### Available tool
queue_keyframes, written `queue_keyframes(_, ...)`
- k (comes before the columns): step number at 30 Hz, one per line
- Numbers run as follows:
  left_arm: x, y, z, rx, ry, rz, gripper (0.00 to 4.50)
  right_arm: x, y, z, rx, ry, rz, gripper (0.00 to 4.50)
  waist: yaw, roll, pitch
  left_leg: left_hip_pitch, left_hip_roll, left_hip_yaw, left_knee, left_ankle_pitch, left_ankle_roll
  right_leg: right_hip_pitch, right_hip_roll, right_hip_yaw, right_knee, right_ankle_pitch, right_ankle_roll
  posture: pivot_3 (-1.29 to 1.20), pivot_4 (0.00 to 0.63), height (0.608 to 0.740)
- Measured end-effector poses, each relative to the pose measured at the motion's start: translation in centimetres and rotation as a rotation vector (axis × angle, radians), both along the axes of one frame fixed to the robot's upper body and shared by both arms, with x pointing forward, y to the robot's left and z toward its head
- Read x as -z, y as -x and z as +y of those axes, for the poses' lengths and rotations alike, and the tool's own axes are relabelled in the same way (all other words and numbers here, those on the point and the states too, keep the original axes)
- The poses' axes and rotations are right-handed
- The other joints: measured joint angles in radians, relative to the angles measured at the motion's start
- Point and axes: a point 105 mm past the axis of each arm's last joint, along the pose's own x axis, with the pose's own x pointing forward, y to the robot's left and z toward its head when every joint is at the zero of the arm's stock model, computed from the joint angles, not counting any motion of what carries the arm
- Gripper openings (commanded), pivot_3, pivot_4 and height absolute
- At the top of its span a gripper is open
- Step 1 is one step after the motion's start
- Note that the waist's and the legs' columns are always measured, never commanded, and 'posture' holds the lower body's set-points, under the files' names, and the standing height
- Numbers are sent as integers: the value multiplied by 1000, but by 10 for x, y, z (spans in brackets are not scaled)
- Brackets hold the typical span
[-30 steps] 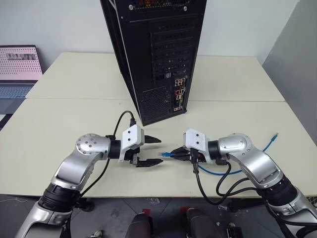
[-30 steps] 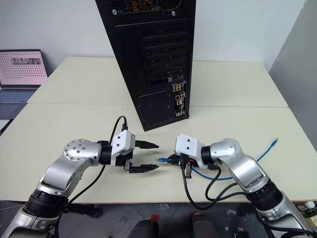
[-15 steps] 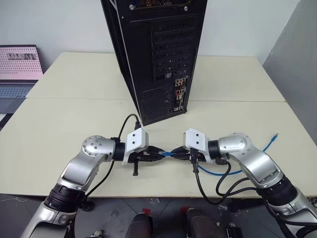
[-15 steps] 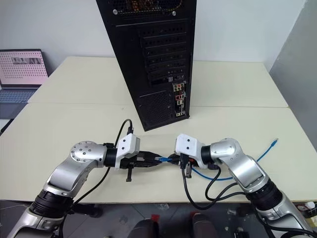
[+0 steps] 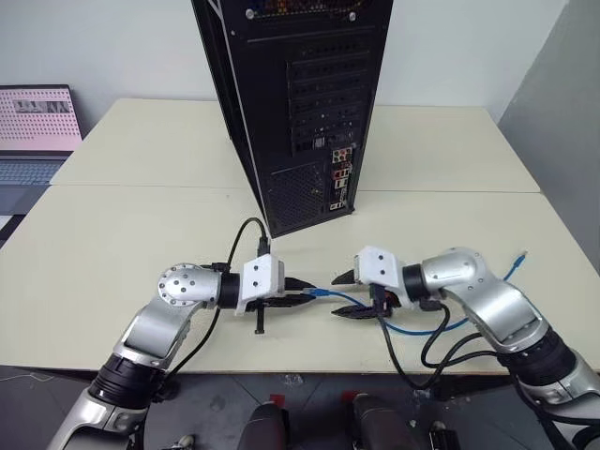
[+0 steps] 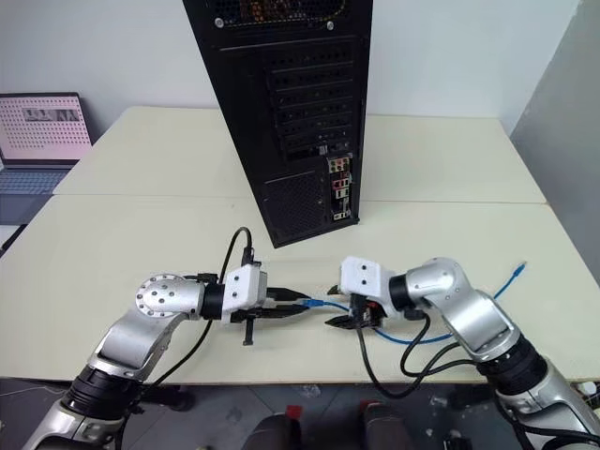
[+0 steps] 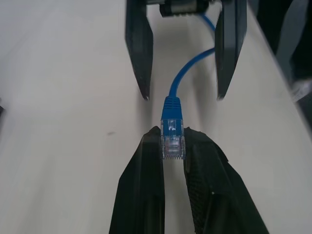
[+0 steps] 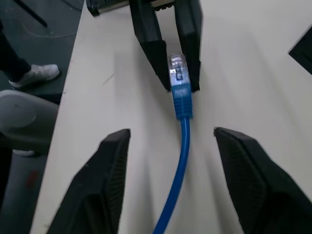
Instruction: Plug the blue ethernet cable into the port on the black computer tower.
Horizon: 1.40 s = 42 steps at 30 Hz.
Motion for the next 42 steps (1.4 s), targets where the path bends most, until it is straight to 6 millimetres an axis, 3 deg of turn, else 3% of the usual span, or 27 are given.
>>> queue_keyframes(3,2,6,0,102,-46,-271,288,-16,-1,-12,60,-86,49,3205,0,0,0,0,0,0,0,0,0,0,-1,2,0,0,0,0,150,740)
queue_keyframes(6,5,17,1,217,-39,-515,288,-15,5,-15,102,-167,171,3205,1,0,0,0,0,0,0,0,0,1,-4,3,0,0,0,0,150,740)
queue_keyframes(12,-11,12,-1,238,51,-766,288,-20,18,1,108,-309,314,3205,1,0,0,0,0,1,0,0,0,1,-2,0,0,1,1,0,150,740)
queue_keyframes(26,-16,1,1,176,75,-856,288,-14,20,26,143,-386,340,3205,0,0,-1,-1,0,-3,0,0,0,2,-3,-8,1,1,1,0,150,740)
queue_keyframes(27,-17,1,1,173,80,-860,288,-14,20,27,141,-388,340,2840,0,0,-1,-1,0,-4,0,0,0,2,-3,-9,1,1,1,0,150,740)
queue_keyframes(40,-20,0,1,152,92,-881,288,-12,9,25,179,-394,315,32,0,0,-1,-1,0,-4,0,0,0,2,-4,-10,1,1,1,0,150,740)
queue_keyframes(42,-21,-1,1,144,95,-880,288,-12,9,25,179,-395,311,0,0,0,-1,-1,0,-4,0,0,0,2,-4,-10,1,1,1,0,150,740)
